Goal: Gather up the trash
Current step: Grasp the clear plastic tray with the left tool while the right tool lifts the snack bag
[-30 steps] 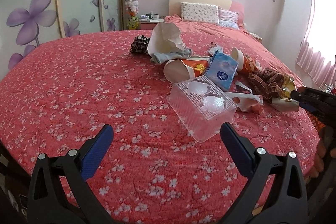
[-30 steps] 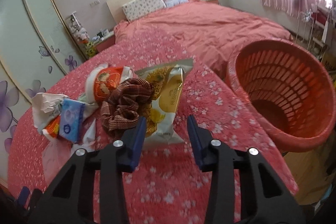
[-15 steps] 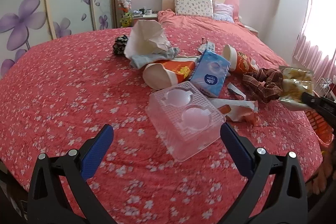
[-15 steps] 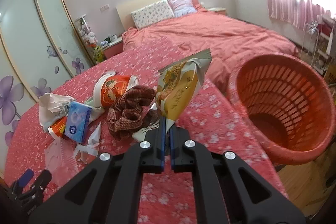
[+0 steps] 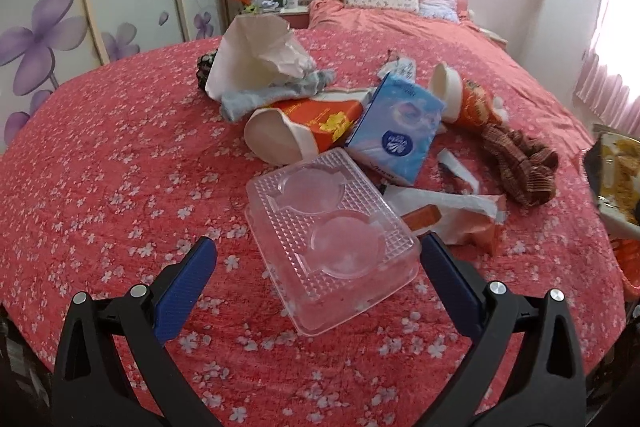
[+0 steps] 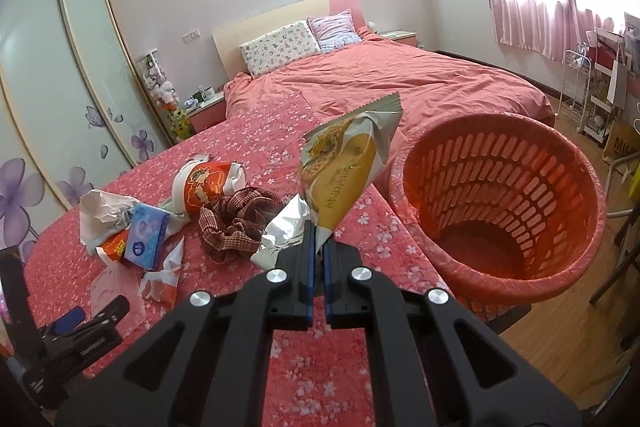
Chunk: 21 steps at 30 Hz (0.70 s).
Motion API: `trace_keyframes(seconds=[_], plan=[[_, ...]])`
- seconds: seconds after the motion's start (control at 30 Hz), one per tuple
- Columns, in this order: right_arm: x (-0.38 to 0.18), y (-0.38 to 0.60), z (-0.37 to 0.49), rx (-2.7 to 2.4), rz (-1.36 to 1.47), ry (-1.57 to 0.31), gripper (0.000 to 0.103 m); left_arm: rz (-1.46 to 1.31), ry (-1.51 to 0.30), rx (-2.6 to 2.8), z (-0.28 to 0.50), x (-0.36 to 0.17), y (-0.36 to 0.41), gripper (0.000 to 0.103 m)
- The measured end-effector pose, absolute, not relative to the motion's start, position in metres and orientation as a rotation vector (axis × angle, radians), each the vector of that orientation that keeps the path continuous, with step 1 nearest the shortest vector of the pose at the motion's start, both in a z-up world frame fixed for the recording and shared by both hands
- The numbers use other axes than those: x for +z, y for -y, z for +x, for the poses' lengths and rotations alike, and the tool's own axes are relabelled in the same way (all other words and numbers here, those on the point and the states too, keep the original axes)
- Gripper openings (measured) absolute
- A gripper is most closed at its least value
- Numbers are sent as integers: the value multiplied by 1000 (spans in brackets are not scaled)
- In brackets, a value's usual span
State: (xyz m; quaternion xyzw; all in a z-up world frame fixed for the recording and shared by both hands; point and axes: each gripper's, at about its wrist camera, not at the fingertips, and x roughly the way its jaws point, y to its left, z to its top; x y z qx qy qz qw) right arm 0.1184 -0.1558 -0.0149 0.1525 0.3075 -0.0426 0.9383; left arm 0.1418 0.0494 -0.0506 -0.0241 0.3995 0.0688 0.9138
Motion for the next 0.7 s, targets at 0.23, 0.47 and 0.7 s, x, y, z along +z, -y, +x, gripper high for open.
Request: trace_keyframes(seconds=[0.23,0.47,0.7], plan=[[-14,152,111,-98,293,-629,5,-106,-846,104,144,-54,-61,74],[-8,152,100,-91,291,-608,5,-82,-757,21,117,-37,-72,72],[-5,154,89,-77,295,-594,5,-53,-686,-38,97,-17,-73,72]])
